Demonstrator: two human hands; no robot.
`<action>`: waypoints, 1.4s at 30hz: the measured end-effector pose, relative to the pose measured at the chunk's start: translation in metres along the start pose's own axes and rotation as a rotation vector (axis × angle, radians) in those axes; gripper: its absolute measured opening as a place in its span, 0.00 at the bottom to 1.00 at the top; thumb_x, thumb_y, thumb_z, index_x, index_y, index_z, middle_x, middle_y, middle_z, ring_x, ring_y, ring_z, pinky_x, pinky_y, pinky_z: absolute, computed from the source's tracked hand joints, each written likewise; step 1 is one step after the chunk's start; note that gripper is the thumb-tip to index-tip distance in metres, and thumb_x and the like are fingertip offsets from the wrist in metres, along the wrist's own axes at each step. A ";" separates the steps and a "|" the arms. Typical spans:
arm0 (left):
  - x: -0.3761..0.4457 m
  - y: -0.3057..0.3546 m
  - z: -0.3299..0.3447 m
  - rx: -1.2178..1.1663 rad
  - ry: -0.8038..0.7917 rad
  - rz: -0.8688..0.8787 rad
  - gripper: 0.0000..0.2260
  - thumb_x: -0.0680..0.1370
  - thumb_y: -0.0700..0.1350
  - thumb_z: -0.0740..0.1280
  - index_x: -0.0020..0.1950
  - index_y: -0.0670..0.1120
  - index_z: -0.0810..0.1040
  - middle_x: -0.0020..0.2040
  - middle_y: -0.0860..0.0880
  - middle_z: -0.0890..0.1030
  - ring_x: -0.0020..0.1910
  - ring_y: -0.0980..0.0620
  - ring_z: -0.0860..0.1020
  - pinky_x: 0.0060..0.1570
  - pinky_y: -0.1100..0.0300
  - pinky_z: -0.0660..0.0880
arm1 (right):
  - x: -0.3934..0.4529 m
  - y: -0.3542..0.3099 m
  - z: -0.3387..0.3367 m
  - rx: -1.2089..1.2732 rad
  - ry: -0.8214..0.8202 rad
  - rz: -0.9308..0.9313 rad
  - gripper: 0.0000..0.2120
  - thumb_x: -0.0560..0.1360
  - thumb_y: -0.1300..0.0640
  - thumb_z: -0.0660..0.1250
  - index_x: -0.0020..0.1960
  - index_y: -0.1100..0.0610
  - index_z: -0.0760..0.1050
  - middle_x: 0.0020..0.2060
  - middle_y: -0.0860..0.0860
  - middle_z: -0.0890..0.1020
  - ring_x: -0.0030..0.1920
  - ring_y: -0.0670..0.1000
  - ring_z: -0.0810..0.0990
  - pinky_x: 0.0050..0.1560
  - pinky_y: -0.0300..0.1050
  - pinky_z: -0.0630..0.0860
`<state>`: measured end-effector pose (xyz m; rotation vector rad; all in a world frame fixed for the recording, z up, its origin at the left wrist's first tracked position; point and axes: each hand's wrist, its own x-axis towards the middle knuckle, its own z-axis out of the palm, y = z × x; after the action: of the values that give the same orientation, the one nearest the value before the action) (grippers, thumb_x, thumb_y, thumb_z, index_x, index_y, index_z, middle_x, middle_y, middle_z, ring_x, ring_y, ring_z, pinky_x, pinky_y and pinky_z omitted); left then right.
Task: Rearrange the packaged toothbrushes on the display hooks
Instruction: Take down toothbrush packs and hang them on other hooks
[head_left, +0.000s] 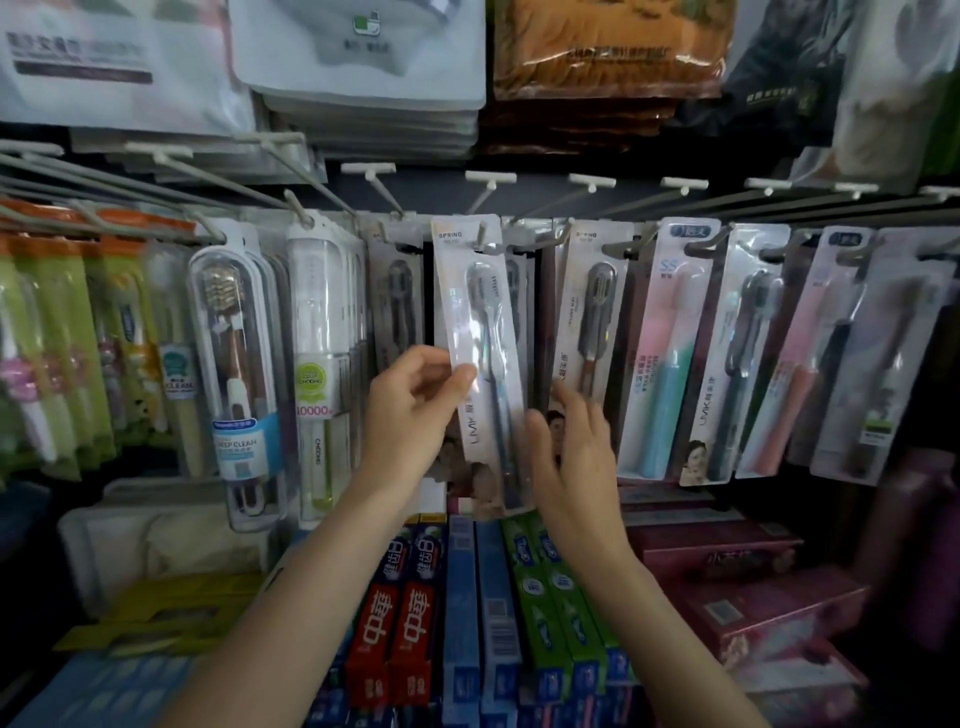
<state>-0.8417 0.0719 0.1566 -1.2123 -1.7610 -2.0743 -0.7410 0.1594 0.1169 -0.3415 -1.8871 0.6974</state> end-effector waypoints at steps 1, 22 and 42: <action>-0.002 0.004 0.004 -0.027 -0.008 -0.015 0.02 0.74 0.42 0.68 0.46 0.45 0.77 0.41 0.52 0.80 0.38 0.65 0.77 0.41 0.72 0.73 | 0.001 -0.005 -0.001 0.090 -0.035 0.002 0.27 0.78 0.45 0.56 0.73 0.53 0.57 0.66 0.53 0.69 0.65 0.49 0.68 0.67 0.43 0.65; 0.006 -0.002 0.016 0.344 0.255 0.351 0.11 0.76 0.36 0.64 0.58 0.40 0.71 0.53 0.46 0.71 0.53 0.51 0.72 0.53 0.60 0.72 | 0.052 -0.017 -0.081 0.075 -0.296 -0.284 0.23 0.72 0.57 0.62 0.62 0.38 0.63 0.51 0.41 0.76 0.45 0.41 0.76 0.44 0.32 0.73; 0.029 -0.023 0.101 0.208 -0.044 -0.249 0.27 0.81 0.45 0.57 0.76 0.43 0.48 0.75 0.44 0.59 0.72 0.47 0.60 0.68 0.56 0.59 | 0.010 0.036 -0.127 0.226 -0.176 -0.003 0.23 0.68 0.61 0.63 0.51 0.33 0.75 0.42 0.50 0.81 0.40 0.57 0.78 0.37 0.50 0.75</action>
<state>-0.8275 0.1783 0.1562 -1.0333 -2.1830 -1.9350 -0.6331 0.2325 0.1381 -0.1362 -1.9491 0.9543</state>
